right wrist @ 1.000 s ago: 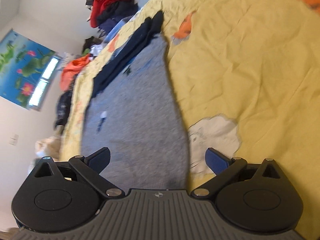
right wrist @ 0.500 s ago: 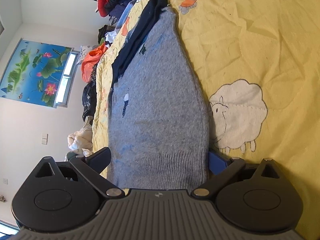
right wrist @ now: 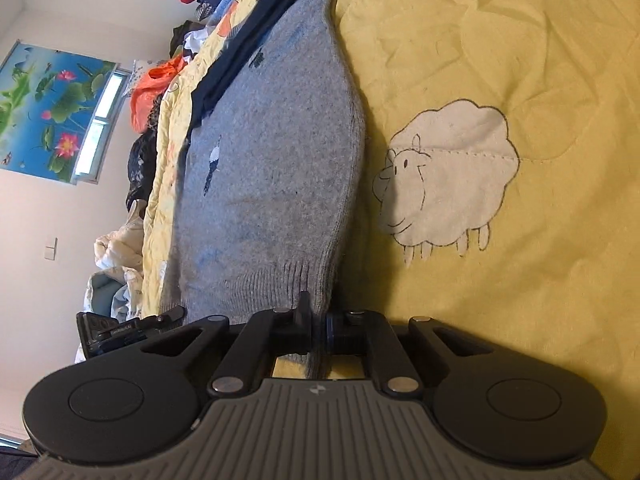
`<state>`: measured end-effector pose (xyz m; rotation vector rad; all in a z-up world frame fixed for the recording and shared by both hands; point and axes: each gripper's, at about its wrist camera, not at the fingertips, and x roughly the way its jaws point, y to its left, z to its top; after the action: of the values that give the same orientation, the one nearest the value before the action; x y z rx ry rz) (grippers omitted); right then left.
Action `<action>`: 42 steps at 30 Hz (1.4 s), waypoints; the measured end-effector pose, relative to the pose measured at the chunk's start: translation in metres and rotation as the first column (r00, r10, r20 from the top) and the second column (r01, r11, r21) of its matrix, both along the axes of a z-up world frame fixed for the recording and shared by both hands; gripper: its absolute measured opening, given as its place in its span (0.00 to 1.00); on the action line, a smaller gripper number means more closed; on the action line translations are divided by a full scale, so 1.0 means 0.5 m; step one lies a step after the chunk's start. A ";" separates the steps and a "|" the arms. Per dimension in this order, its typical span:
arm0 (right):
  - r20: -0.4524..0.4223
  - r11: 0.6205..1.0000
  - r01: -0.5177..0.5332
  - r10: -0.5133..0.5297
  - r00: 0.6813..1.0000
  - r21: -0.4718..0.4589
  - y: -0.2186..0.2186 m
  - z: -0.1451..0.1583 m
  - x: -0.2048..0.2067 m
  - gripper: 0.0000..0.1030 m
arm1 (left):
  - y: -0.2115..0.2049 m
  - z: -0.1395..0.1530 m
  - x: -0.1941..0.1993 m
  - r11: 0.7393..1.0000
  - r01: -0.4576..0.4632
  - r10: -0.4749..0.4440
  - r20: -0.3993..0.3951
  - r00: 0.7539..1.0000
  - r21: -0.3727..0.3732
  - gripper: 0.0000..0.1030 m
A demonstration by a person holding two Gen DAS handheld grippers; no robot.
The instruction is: Fold small clothes
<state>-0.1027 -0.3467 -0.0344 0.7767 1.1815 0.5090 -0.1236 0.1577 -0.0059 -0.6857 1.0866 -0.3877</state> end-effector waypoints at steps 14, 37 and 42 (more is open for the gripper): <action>0.192 0.961 0.092 -0.145 0.971 0.259 -0.029 0.107 0.133 0.12 | 0.043 0.143 0.144 0.989 -0.008 0.045 0.249 0.968 -0.148 0.09; 0.134 0.972 0.117 -0.146 0.980 0.203 -0.009 0.071 0.248 0.13 | -0.207 0.106 0.136 0.524 0.405 -0.758 0.194 0.622 0.749 0.43; 0.142 0.975 0.096 -0.126 0.982 0.200 0.006 0.078 0.253 0.13 | -0.212 0.107 0.141 0.521 0.414 -0.774 0.207 0.599 0.747 0.80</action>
<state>0.0239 -0.3436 0.0045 0.9468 0.9493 0.5850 -0.0533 0.0515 0.0475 0.4813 0.8082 -0.7366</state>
